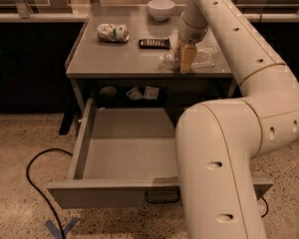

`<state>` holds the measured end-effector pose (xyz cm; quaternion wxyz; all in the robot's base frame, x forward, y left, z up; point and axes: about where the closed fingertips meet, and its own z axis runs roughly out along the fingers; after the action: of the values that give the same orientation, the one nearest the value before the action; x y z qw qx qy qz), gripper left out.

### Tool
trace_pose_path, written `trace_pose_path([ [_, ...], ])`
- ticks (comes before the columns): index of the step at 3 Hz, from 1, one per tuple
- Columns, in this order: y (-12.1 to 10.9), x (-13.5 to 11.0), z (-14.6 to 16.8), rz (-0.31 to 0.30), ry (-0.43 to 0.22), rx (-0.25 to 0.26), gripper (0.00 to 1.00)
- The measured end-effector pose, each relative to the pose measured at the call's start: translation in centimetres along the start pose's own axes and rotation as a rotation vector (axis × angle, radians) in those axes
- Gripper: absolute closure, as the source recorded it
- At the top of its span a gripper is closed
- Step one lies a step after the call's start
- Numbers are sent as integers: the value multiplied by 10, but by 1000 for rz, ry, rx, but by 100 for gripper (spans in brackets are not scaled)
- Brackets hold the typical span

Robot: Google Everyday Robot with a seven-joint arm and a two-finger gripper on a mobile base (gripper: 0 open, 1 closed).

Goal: Place water bottle into top drawer

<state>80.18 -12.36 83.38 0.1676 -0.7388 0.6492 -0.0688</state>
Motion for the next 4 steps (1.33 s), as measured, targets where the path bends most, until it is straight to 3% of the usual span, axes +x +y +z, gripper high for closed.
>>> trace_pose_path([
  [1, 12, -7, -18, 23, -134, 35, 100],
  [2, 43, -20, -19, 28, -365, 22, 100],
  [3, 83, -39, -27, 35, -548, -41, 100],
  [4, 82, -40, -26, 36, -548, -41, 100],
])
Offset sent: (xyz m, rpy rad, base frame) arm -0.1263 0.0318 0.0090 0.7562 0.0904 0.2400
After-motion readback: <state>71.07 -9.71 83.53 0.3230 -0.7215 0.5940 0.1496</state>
